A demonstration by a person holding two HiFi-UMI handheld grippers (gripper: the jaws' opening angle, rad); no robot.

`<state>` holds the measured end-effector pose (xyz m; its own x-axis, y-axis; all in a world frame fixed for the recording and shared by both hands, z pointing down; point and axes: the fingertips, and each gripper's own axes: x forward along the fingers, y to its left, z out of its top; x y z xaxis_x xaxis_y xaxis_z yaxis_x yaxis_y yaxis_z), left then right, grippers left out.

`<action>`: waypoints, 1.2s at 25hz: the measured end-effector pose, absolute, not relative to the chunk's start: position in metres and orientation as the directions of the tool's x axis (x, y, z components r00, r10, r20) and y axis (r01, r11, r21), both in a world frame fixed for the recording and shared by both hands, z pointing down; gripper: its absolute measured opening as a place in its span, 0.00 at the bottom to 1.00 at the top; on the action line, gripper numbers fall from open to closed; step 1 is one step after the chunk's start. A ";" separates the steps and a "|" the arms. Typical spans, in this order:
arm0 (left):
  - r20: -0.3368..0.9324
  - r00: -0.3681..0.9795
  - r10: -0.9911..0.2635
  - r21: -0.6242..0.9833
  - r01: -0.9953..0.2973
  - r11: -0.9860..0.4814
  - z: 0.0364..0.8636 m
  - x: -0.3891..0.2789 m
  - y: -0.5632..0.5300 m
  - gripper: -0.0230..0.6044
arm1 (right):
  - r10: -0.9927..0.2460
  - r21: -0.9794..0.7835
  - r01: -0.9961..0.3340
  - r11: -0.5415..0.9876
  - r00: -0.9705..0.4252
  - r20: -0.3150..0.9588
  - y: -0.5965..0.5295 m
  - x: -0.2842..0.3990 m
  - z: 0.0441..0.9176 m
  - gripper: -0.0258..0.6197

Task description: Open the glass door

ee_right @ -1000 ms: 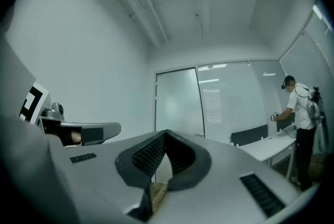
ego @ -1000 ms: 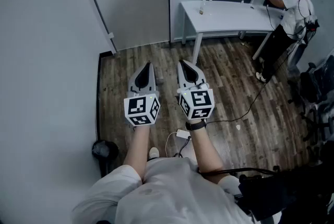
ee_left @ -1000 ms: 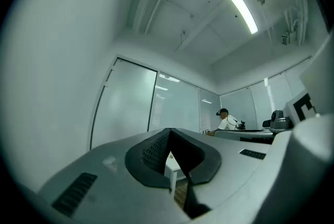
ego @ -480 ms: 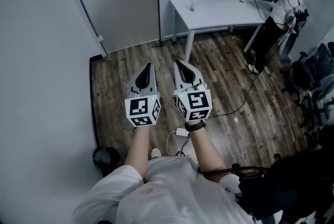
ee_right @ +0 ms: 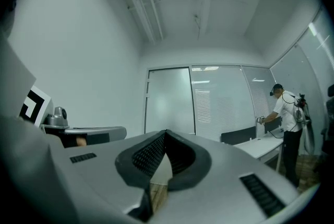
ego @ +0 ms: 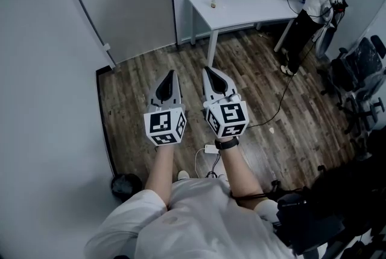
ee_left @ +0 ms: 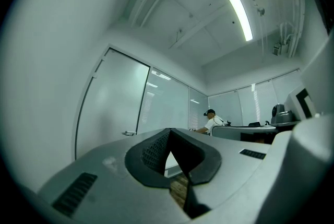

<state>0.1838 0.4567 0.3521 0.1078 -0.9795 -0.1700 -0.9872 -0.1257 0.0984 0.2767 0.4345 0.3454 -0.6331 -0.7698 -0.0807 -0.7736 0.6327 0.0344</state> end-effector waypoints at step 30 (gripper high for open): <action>-0.158 -0.005 -0.987 0.130 -0.991 -0.016 0.386 0.045 0.405 0.04 | -0.658 0.025 -0.663 0.748 -0.746 -0.107 0.380 0.130 0.378 0.04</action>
<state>0.0446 0.4050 0.3863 -0.0049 -0.9874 -0.1581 -0.9914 -0.0159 0.1301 0.1299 0.3799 0.3783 -0.7457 -0.6576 -0.1073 -0.6632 0.7480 0.0247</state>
